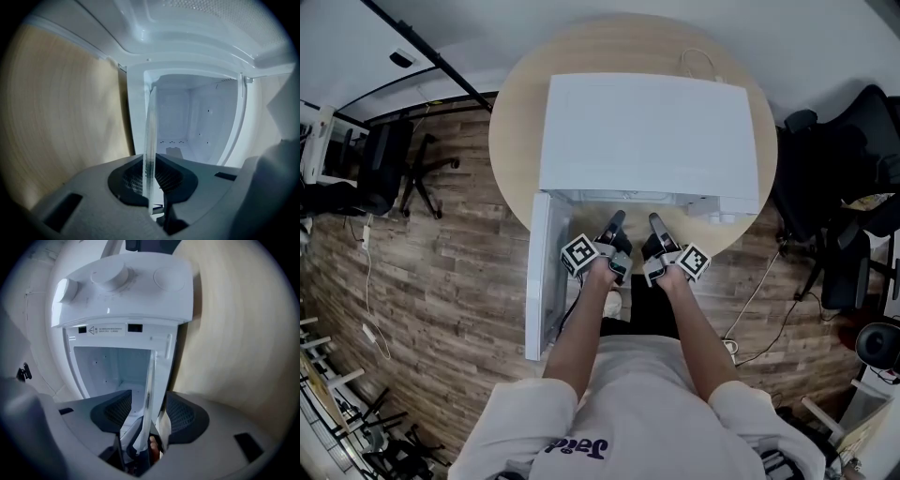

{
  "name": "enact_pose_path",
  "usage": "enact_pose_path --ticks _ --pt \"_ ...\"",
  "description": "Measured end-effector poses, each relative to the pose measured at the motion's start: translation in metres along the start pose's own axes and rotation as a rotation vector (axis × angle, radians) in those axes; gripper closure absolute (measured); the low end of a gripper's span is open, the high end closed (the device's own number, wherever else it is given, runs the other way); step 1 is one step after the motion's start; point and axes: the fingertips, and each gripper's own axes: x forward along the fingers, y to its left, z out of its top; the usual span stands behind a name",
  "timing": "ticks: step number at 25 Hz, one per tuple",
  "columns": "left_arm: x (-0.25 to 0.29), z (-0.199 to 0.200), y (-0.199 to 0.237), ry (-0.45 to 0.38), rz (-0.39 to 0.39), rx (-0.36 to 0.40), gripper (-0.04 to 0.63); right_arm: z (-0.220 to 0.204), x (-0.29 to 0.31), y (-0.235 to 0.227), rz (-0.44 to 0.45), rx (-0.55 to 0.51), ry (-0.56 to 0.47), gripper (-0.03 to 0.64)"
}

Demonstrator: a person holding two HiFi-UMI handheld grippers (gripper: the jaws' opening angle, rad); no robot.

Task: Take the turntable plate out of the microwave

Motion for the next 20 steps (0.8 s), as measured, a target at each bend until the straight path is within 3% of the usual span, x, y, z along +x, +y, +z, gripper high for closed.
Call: enact_pose_path --ticks 4,7,17,20 --pt "-0.002 -0.004 -0.009 0.012 -0.03 0.017 0.565 0.0 0.02 0.004 0.005 0.011 0.004 0.402" --pt "-0.005 -0.004 -0.012 0.008 -0.045 0.02 0.566 -0.003 0.025 0.012 0.018 -0.001 0.007 0.565" --pt "-0.026 -0.017 -0.016 0.003 -0.067 -0.035 0.566 -0.014 0.007 0.022 0.036 -0.025 0.026 0.572" --pt "-0.034 -0.018 -0.017 0.013 -0.073 -0.01 0.566 -0.021 0.001 0.026 0.039 -0.006 0.016 0.572"
